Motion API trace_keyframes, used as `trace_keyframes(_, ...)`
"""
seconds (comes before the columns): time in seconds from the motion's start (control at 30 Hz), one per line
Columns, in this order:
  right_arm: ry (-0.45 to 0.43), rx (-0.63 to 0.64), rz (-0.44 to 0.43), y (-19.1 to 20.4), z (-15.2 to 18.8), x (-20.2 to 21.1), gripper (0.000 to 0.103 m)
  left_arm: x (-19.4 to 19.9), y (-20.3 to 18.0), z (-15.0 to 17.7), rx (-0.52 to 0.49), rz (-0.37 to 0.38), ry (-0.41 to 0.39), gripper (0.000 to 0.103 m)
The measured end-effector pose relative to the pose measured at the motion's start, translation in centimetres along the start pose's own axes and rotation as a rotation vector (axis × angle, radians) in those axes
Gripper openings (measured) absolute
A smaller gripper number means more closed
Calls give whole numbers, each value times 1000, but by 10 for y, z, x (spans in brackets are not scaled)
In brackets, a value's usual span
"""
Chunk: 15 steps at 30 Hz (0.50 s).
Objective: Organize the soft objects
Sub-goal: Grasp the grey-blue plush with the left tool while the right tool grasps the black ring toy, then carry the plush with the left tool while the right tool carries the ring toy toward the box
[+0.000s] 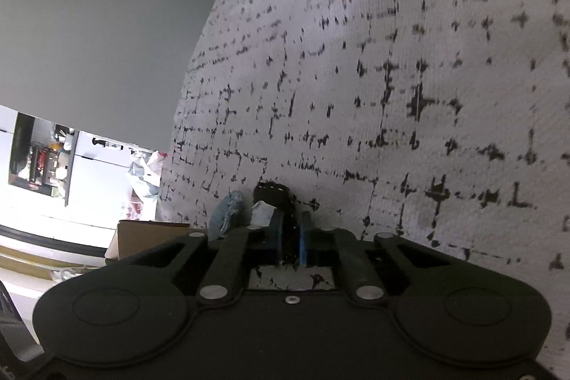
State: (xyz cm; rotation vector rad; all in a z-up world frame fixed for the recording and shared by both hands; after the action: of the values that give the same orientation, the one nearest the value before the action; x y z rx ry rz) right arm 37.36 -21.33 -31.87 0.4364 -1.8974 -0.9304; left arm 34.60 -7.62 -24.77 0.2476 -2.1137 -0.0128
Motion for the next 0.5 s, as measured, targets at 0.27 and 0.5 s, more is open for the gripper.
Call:
trace_keyframes(0.27,-50,15,10,4,3,24,7,29,4,0,29,44,-49,5)
trace_keyframes(0.5,-117,17,17,6,7,59,7,60,14,1,51,76,-95,5)
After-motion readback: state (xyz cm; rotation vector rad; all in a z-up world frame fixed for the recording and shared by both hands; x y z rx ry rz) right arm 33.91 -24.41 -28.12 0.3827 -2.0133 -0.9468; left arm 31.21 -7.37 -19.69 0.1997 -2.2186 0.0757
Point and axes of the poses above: each gripper's, at about its wrist camera, not at the fingertips, and x roughly against the way its jaws point, y to its left, z to its underside, the point moved 4 cm from there along -x, roughly the way its jaws point, and after that the axes turned 4 degrees about -z, right-handed, at the moved point
